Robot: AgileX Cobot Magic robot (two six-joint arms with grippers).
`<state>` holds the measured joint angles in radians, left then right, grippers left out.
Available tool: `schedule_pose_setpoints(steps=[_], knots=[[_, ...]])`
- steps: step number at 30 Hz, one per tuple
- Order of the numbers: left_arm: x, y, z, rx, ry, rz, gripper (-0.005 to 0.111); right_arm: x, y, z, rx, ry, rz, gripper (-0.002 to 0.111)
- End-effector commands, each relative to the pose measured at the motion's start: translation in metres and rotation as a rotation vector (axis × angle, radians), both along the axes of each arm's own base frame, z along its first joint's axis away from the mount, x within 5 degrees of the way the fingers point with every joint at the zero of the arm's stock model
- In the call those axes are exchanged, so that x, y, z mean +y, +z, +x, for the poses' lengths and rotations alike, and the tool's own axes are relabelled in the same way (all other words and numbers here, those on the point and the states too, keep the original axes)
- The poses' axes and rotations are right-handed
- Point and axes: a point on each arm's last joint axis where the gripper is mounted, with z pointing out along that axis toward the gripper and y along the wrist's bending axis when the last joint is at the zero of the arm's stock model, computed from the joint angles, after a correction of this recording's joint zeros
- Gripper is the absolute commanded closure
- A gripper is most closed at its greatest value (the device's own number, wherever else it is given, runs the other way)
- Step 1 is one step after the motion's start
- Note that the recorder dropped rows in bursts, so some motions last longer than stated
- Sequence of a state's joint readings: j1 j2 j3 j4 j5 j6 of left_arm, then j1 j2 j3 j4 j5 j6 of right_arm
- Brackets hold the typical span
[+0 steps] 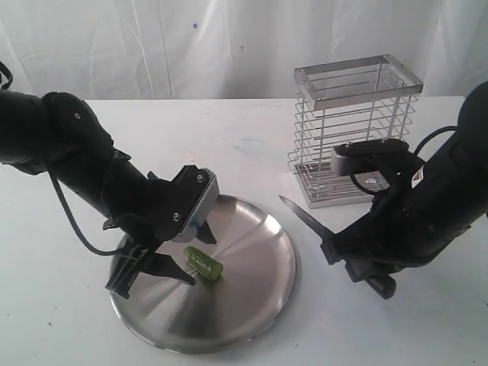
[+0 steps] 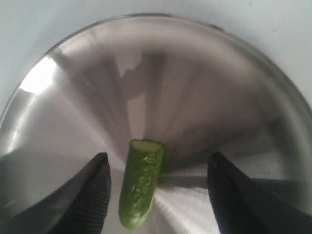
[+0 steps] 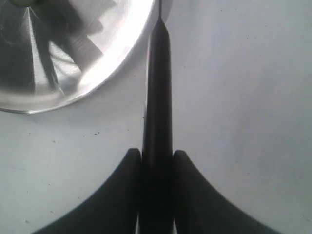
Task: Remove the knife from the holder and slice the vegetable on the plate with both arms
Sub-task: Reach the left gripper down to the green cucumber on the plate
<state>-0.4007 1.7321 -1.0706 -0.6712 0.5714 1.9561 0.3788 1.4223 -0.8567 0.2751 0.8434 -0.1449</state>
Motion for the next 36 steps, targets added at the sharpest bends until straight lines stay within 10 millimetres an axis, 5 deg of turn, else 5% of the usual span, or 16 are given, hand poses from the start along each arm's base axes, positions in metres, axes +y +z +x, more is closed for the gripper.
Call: schedule_pose_setpoints(steps=[1,8,20,36], knots=[[-0.001,-0.006,0.007,-0.117,-0.069,0.027,0.045,-0.007,0.002,0.004,-0.005,-0.021,-0.002,0.108],[-0.003,-0.033,0.016,-0.079,-0.072,0.059,0.045,-0.006,0.002,0.005,-0.007,-0.031,0.015,0.108],[-0.01,-0.041,0.03,-0.066,-0.081,0.058,0.045,-0.005,0.002,0.006,-0.025,-0.036,0.019,0.108],[-0.013,-0.039,0.03,-0.03,-0.01,0.007,0.084,-0.005,0.002,0.006,-0.025,-0.036,0.019,0.108]])
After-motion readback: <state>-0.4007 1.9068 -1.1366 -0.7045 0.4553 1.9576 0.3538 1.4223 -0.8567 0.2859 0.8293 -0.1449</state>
